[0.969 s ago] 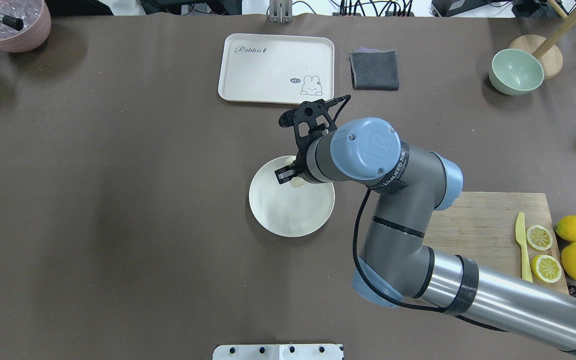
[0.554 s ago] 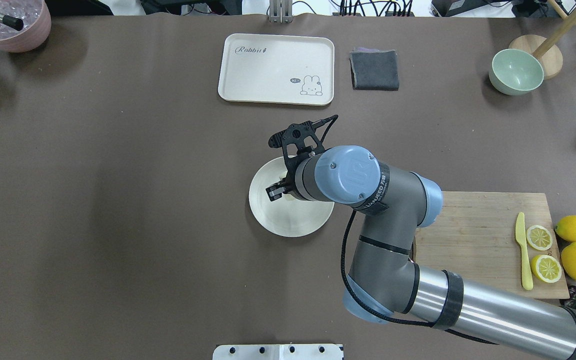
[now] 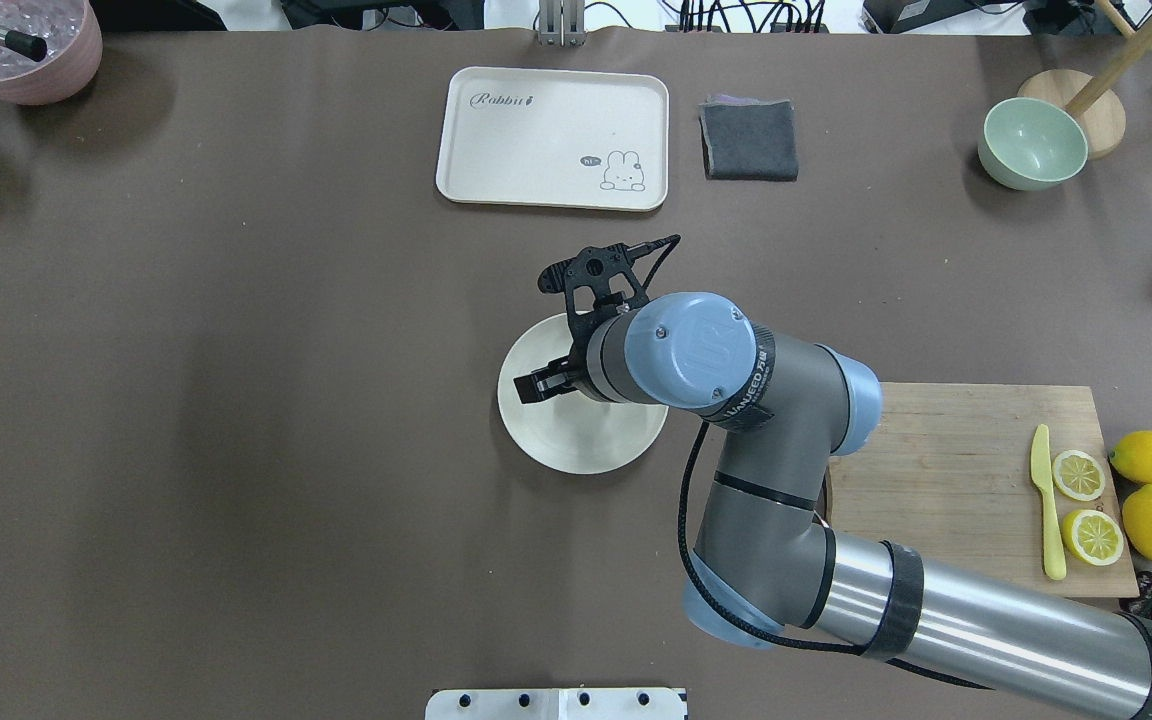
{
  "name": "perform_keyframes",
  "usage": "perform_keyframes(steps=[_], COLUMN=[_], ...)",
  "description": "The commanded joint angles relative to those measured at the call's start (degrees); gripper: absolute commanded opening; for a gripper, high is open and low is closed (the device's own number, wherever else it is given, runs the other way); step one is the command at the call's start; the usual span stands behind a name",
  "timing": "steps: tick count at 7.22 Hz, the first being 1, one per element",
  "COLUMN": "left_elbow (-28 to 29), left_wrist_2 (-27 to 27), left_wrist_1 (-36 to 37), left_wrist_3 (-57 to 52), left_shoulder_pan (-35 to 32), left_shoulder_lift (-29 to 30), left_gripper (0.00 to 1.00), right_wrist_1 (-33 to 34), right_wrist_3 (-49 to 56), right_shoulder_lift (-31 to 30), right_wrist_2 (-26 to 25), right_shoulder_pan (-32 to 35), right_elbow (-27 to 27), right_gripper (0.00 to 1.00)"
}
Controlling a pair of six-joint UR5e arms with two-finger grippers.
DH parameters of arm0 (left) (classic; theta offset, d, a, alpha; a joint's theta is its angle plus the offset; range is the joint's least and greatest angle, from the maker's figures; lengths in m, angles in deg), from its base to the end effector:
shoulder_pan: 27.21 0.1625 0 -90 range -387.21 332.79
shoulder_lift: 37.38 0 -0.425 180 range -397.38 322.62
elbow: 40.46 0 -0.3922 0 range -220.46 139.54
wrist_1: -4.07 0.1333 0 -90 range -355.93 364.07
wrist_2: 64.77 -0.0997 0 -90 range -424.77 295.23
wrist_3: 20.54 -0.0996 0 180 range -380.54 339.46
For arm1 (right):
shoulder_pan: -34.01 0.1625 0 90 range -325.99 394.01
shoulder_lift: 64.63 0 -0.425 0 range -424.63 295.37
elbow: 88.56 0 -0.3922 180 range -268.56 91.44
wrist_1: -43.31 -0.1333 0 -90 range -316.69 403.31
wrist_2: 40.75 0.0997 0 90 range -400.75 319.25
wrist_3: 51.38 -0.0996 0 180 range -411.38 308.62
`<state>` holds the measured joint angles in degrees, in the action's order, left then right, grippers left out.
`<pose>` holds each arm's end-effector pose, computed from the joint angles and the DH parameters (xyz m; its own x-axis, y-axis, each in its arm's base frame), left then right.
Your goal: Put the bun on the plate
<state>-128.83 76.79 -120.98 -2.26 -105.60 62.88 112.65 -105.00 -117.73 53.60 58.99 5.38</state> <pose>0.0622 -0.5776 0.4978 0.5205 0.3997 -0.7545 0.0187 0.8781 0.4781 -0.5694 -0.4040 0.2057 0.5621 -0.3906 0.7290 -0.0338 0.8699 0.4921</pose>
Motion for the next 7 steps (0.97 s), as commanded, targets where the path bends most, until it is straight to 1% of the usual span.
perform_keyframes(steps=[1,2,3,5,6,7], left_elbow=[0.1,0.3,1.0,2.7,3.2,4.5], left_wrist_2=[-1.4,-1.5,-1.1,-1.2,-2.8,-5.6], left_wrist_1=[0.1,0.2,0.6,0.7,0.5,0.4], left_wrist_3=[0.1,0.0,0.3,-0.1,0.5,0.9], left_shoulder_pan=[0.0,0.0,-0.2,-0.8,-0.9,-1.9], left_shoulder_lift=[0.7,0.8,2.5,1.4,0.7,0.5], left_gripper=[0.98,0.98,0.98,0.98,0.98,0.98], right_wrist_1=[0.0,0.0,0.2,0.4,2.5,5.9], right_wrist_3=[-0.3,-0.3,-0.3,0.5,2.0,5.5], right_shoulder_lift=[0.1,0.1,-0.4,-1.2,-1.3,-1.4], right_wrist_2=[0.4,1.5,4.7,16.4,21.0,27.4], right_shoulder_pan=[0.4,1.7,4.6,14.2,18.9,24.4], right_elbow=[0.0,0.4,0.4,0.9,1.0,1.6], right_gripper=[1.0,1.0,1.0,1.0,1.0,1.0])
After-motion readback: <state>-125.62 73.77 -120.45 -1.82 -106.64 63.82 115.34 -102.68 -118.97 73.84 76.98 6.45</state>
